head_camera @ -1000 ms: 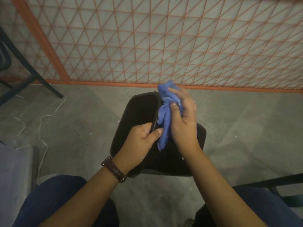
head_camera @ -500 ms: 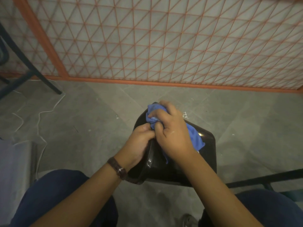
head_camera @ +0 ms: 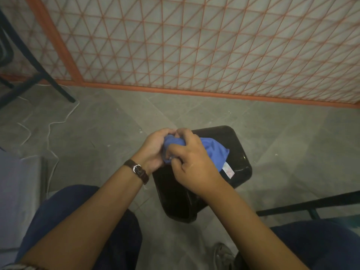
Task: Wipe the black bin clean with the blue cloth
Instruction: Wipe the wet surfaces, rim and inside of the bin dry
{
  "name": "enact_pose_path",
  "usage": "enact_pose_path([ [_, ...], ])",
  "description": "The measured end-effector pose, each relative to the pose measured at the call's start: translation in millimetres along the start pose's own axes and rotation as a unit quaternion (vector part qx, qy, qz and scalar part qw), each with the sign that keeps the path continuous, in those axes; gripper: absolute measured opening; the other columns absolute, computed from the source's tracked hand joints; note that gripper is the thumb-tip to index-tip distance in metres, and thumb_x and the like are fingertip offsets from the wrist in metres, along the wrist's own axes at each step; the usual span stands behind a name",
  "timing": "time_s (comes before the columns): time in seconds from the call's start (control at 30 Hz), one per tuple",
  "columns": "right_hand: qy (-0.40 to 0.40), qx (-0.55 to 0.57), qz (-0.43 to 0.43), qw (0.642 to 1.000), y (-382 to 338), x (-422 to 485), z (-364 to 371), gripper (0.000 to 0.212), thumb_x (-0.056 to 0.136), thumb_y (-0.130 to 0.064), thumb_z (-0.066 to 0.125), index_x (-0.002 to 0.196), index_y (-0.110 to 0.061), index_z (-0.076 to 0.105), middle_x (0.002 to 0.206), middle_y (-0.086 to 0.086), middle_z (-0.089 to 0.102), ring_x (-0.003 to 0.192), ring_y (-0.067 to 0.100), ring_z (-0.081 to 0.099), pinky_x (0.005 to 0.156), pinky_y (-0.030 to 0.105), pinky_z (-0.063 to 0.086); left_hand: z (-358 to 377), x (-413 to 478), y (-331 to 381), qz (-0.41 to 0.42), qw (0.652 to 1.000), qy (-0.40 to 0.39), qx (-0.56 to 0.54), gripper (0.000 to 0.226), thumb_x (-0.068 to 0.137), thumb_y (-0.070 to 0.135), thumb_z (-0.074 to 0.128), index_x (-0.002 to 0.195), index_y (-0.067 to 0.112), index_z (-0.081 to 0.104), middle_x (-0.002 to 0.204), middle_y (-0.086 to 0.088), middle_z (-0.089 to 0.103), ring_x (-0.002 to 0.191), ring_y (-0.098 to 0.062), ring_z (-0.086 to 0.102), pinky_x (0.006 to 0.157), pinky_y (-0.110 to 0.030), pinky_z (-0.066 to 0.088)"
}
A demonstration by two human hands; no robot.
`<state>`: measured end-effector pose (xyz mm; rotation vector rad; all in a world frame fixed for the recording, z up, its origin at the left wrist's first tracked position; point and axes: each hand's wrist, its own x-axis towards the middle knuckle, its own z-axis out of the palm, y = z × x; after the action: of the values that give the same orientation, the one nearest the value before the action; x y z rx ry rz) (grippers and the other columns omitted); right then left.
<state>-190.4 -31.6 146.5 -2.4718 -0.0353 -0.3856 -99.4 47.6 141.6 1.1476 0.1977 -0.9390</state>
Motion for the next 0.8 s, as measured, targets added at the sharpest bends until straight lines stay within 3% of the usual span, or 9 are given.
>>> enact_pose_path([
  [0.1, -0.013, -0.011, -0.003, 1.0, -1.7, -12.2, -2.2, 0.017, 0.076, -0.014, 0.043, 0.076, -0.015, 0.06, 0.106, 0.009, 0.051, 0.085, 0.025, 0.049, 0.071, 0.044, 0.046, -3.1, 6.6, 2.4, 0.005, 1.0, 0.026, -0.012, 0.028, 0.091, 0.017, 0.045, 0.066, 0.01, 0.055, 0.048, -0.002, 0.059, 0.043, -0.012, 0.058, 0.046, -0.017, 0.048],
  [0.27, -0.066, -0.035, 0.003, 0.997, 2.9, -50.5, -10.9, 0.018, 0.076, -0.017, 0.044, 0.081, -0.02, 0.061, 0.109, 0.004, 0.05, 0.083, 0.021, 0.05, 0.068, 0.04, 0.047, -8.8, 12.9, 5.1, -0.009, 0.999, 0.041, 0.022, 0.02, 0.091, 0.02, 0.04, 0.082, 0.014, 0.056, 0.078, -0.005, 0.061, 0.065, -0.018, 0.063, 0.058, -0.03, 0.054],
  [0.4, -0.128, -0.075, -0.008, 0.989, 16.3, -71.7, -22.3, 0.014, 0.073, -0.017, 0.049, 0.078, -0.022, 0.062, 0.104, 0.005, 0.05, 0.08, 0.021, 0.052, 0.069, 0.034, 0.045, -11.9, 15.8, 6.7, -0.005, 0.998, 0.061, 0.006, 0.017, 0.091, 0.016, 0.04, 0.079, 0.015, 0.053, 0.077, -0.003, 0.061, 0.068, -0.018, 0.064, 0.051, -0.032, 0.058],
  [0.53, -0.202, -0.134, 0.001, 0.97, 36.0, -85.4, -30.7, 0.015, 0.078, -0.022, 0.052, 0.087, -0.026, 0.064, 0.109, 0.003, 0.047, 0.088, 0.02, 0.052, 0.067, 0.03, 0.045, -16.2, 21.4, 10.1, 0.019, 0.996, 0.08, -0.017, 0.012, 0.091, 0.014, 0.042, 0.084, 0.013, 0.052, 0.077, -0.003, 0.061, 0.073, -0.019, 0.064, 0.045, -0.033, 0.057],
  [0.6, -0.225, -0.154, 0.042, 0.961, 46.1, -85.1, -35.9, 0.016, 0.083, -0.023, 0.052, 0.095, -0.026, 0.062, 0.112, 0.004, 0.043, 0.093, 0.019, 0.051, 0.071, 0.03, 0.045, -17.2, 23.0, 12.4, 0.038, 0.996, 0.083, 0.008, 0.011, 0.09, 0.011, 0.044, 0.084, 0.012, 0.053, 0.077, -0.004, 0.062, 0.07, -0.018, 0.066, 0.045, -0.029, 0.056],
  [0.7, -0.242, -0.163, 0.17, 0.941, 68.5, -70.3, -47.0, 0.016, 0.086, -0.019, 0.054, 0.101, -0.023, 0.056, 0.109, 0.003, 0.046, 0.092, 0.021, 0.054, 0.077, 0.031, 0.047, -23.4, 31.1, 9.2, 0.065, 0.991, 0.1, 0.067, 0.008, 0.086, 0.007, 0.05, 0.085, 0.009, 0.057, 0.073, -0.004, 0.066, 0.052, -0.011, 0.067, 0.042, -0.021, 0.051],
  [0.8, -0.117, -0.044, 0.297, 0.947, 85.0, -54.2, -57.9, 0.007, 0.09, -0.022, 0.051, 0.096, -0.021, 0.05, 0.085, -0.003, 0.059, 0.078, 0.016, 0.059, 0.067, 0.025, 0.045, -34.2, 45.0, -6.2, 0.07, 0.981, 0.136, 0.121, 0.029, 0.08, 0.007, 0.061, 0.108, -0.002, 0.056, 0.091, -0.015, 0.066, 0.069, -0.021, 0.068, 0.043, -0.022, 0.051],
])
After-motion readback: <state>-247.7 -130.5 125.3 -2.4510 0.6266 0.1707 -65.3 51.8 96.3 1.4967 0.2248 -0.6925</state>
